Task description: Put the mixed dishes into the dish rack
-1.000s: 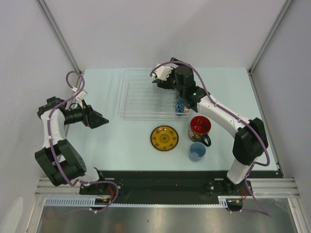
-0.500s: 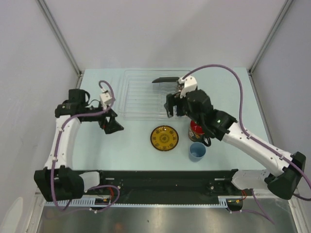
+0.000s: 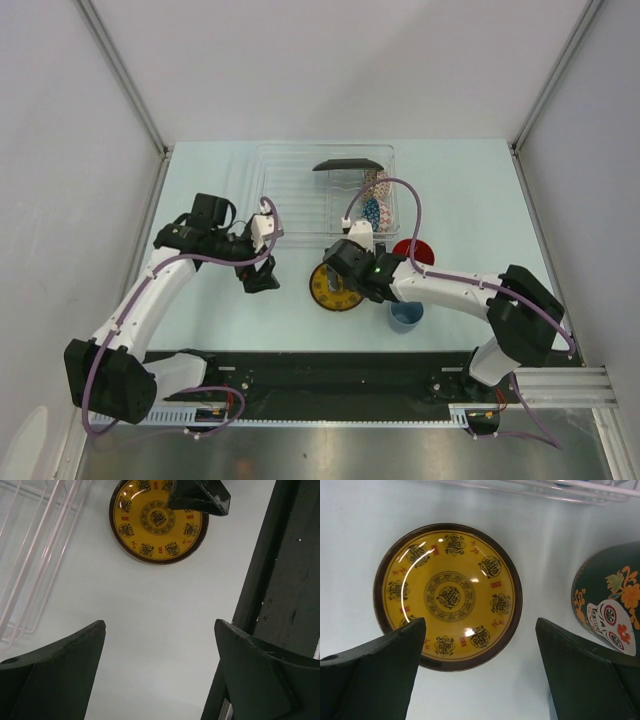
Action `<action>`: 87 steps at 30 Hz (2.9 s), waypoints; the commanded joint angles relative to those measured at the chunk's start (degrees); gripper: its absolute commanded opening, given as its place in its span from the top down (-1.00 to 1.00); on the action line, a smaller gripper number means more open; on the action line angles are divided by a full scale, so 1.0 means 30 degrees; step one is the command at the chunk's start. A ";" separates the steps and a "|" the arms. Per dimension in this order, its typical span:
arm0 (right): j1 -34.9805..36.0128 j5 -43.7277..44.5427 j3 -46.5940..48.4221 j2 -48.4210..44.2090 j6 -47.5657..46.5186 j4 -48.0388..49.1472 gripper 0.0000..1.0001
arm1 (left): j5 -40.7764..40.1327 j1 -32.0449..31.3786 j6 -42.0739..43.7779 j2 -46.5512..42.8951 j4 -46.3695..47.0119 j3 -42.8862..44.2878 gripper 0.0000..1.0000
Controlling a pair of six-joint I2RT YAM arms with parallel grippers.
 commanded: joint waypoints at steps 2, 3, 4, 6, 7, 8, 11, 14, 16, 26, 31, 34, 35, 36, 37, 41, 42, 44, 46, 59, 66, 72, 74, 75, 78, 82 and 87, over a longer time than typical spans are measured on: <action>-0.0389 0.1800 -0.0162 0.0704 0.2237 0.0676 -0.94 | -0.0636 -0.0271 -0.0231 0.0400 0.1180 -0.0048 -0.90; -0.0654 0.1683 -0.0162 0.0763 0.2471 0.0589 -0.94 | -0.0695 -0.0299 -0.0172 0.0458 0.1210 -0.0018 -0.90; -0.0888 0.1305 -0.0162 0.0850 0.2792 0.0559 -0.95 | -0.0870 -0.0300 -0.0055 0.0488 0.1297 -0.0018 -0.89; -0.1416 0.0719 -0.0191 0.1201 0.3408 0.0646 -0.95 | -0.1018 -0.0300 0.0150 0.0605 0.1297 -0.0018 -0.90; -0.1534 0.0570 -0.0191 0.1319 0.3643 0.0647 -0.95 | -0.1221 -0.0300 0.0354 0.0634 0.1211 0.0011 -0.90; -0.1680 0.0424 -0.0220 0.1668 0.4051 0.0647 -0.94 | -0.1310 -0.0300 0.0443 0.0635 0.1181 -0.0017 -0.90; -0.1682 0.0131 -0.0192 0.2341 0.4553 0.0966 -0.95 | -0.1662 -0.0300 0.0853 0.0634 0.1063 -0.0105 -0.89; -0.1652 -0.0279 -0.0192 0.2870 0.4816 0.1348 -0.95 | -0.2071 -0.0299 0.1351 0.0488 0.1034 -0.0572 -0.89; -0.1565 -0.0690 -0.0221 0.3077 0.4934 0.1496 -0.94 | -0.2277 -0.0300 0.1556 0.0372 0.1443 -0.0866 -0.89; -0.1359 -0.2535 -0.0308 0.3518 0.4847 0.2199 -0.92 | -0.3535 -0.1117 0.3488 0.2741 0.3024 -0.2566 -0.89; -0.1505 -0.3736 -0.0835 0.2991 0.4262 0.3105 -0.86 | -0.4123 -0.2289 0.3929 0.4441 0.3757 -0.2683 -0.89; -0.1710 -0.5170 -0.1303 0.2697 0.3706 0.4248 -0.80 | -0.4445 -0.3081 0.4077 0.5319 0.4489 -0.2684 -0.89; -0.1827 -0.5899 -0.1363 0.2697 0.3559 0.4541 -0.80 | -0.4504 -0.3344 0.4106 0.5699 0.4839 -0.2684 -0.89; -0.1915 -0.6370 -0.1450 0.2755 0.3354 0.5095 -0.79 | -0.4534 -0.3462 0.4164 0.5964 0.4930 -0.2626 -0.89; -0.2003 -0.7100 -0.1538 0.2871 0.3178 0.5274 -0.79 | -0.4592 -0.3580 0.4223 0.6199 0.4989 -0.2480 -0.89; -0.2413 -0.8218 -0.1597 0.3340 0.2914 0.5861 -0.76 | -0.4710 -0.3874 0.4282 0.7429 0.5398 -0.2069 -0.87; -0.2501 -0.8394 -0.1598 0.3399 0.2942 0.6007 -0.75 | -0.4710 -0.3874 0.4282 0.7838 0.5457 -0.1982 -0.87; -0.2677 -0.8776 -0.1627 0.3575 0.2913 0.6096 -0.75 | -0.4709 -0.3932 0.4340 0.8250 0.5662 -0.1747 -0.86; -0.2824 -0.9039 -0.1656 0.3693 0.2883 0.6242 -0.74 | -0.4622 -0.3961 0.4340 0.8836 0.5721 -0.1455 -0.85; -0.3293 -1.1938 -0.1744 0.4395 0.2122 0.7618 -0.64 | -0.4680 -0.4137 0.4135 1.0655 0.6131 -0.0662 -0.68; -0.3381 -1.5655 -0.1773 0.4221 0.2823 1.0251 -0.58 | -0.4183 -0.4138 0.3931 0.9748 0.6541 -0.1774 -0.62; -0.3556 -1.6568 -0.1861 0.2786 0.3029 1.1252 -0.57 | -0.4007 -0.4166 0.3901 0.9717 0.6776 -0.2010 -0.56; -0.3673 -1.6803 -0.1832 0.2668 0.3234 1.1398 -0.56 | -0.3861 -0.4166 0.3930 0.9658 0.6864 -0.2039 -0.54; -0.3703 -1.7007 -0.1861 0.2581 0.3351 1.1573 -0.55 | -0.3831 -0.4138 0.3930 0.9687 0.6893 -0.2039 -0.54; -0.3674 -1.7126 -0.1861 0.2259 0.3294 1.1779 -0.49 | -0.3656 -0.4137 0.3901 0.9629 0.6952 -0.2010 -0.53; -0.3703 -1.7389 -0.1861 0.1790 0.3177 1.1955 -0.49 | -0.3392 -0.4137 0.3988 0.9541 0.6923 -0.2010 -0.52; -0.3732 -1.7683 -0.1861 0.1408 0.3264 1.2511 -0.48 | -0.3333 -0.4138 0.4076 0.9629 0.6923 -0.2010 -0.51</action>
